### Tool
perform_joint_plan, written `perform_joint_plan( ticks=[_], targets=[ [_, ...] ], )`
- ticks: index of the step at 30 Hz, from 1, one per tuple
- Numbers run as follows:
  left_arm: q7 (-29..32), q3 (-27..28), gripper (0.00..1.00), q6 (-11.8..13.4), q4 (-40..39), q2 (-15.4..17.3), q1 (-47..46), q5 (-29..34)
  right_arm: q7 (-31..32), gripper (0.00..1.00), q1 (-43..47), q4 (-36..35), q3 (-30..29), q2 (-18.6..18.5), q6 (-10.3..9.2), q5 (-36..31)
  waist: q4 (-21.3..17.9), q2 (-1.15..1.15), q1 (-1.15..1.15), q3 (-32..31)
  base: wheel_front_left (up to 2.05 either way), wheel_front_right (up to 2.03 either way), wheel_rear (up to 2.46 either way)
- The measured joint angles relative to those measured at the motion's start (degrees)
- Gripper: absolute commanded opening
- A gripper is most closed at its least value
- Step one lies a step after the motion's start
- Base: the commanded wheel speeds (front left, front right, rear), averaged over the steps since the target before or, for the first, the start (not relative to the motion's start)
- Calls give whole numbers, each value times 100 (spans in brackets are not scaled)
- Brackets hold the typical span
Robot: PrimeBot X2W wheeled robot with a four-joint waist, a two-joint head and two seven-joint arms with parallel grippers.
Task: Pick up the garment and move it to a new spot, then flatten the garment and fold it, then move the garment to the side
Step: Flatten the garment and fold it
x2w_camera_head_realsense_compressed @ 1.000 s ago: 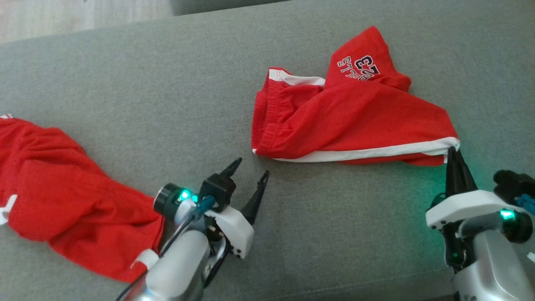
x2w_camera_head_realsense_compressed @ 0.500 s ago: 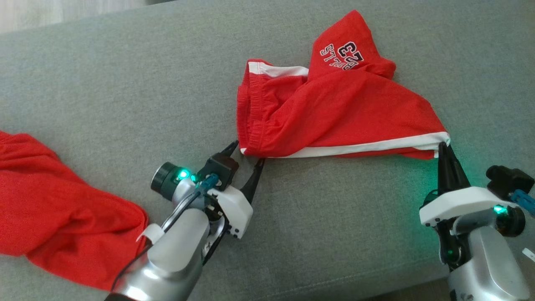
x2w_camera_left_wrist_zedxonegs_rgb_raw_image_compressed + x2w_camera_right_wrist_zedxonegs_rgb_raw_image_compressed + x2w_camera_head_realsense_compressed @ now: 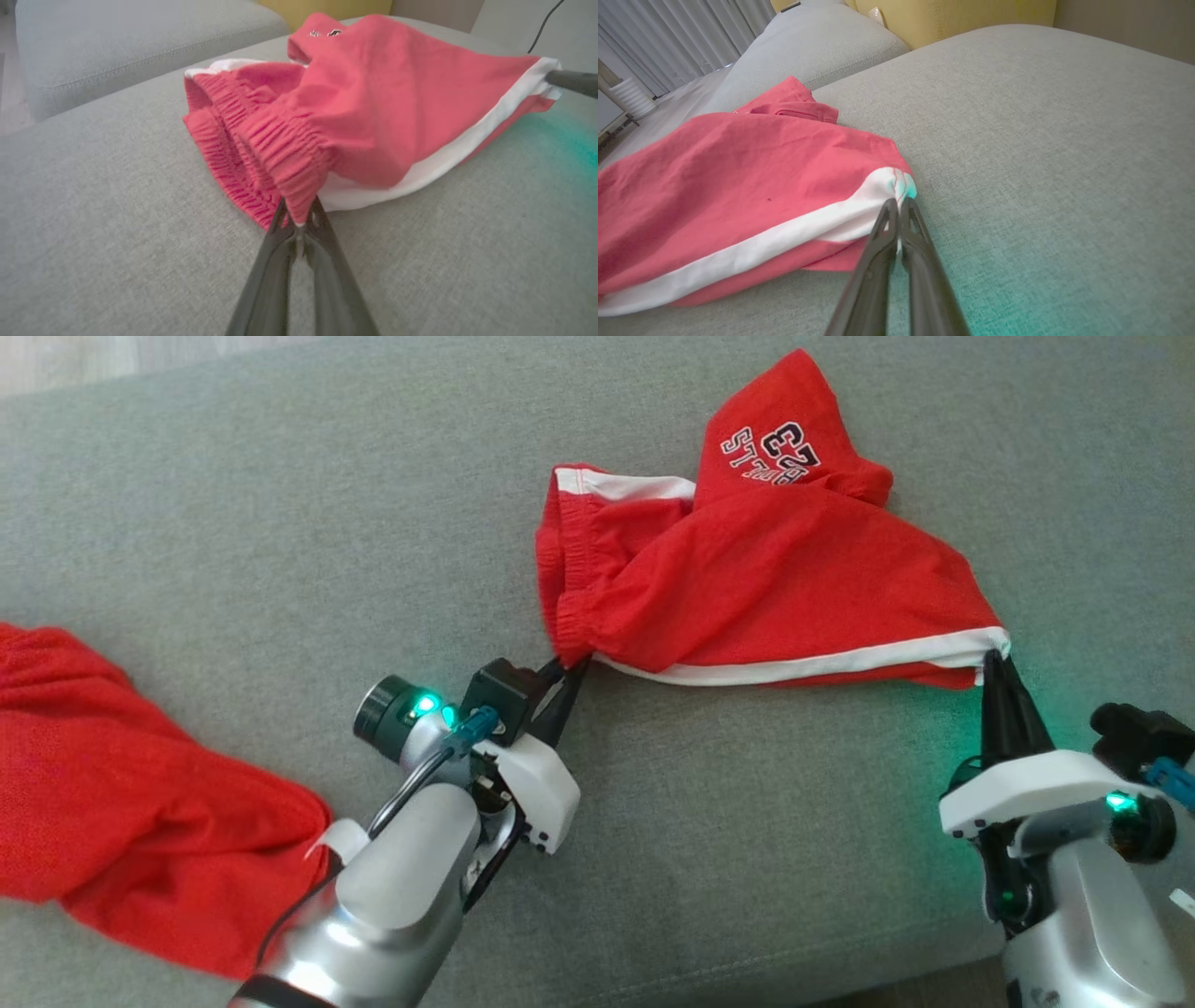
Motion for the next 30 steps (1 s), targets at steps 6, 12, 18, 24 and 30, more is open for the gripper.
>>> perform_joint_plan(
  ticks=[6,12,18,24,30],
  targets=[
    [1,15,0,-57,-280,0,43,9,-8,0,-1,-123,-133,0,-1,-143,123,0,0,-139,0,0,0],
    [1,191,0,-158,-686,65,271,10,10,0,-1,-398,-313,0,-1,-321,289,0,0,-367,0,0,0],
    [1,276,0,-287,-933,120,310,9,247,0,-2,-845,-330,0,0,-571,468,0,0,-634,0,0,0],
    [35,375,0,-412,-1158,300,223,-172,591,0,-230,-1451,-80,-85,-1,-724,595,0,0,-946,0,0,0],
    [403,649,0,-509,-1601,527,-429,-433,816,0,-737,-1992,198,-448,-1,-724,699,0,0,-1240,0,0,0]
  ],
)
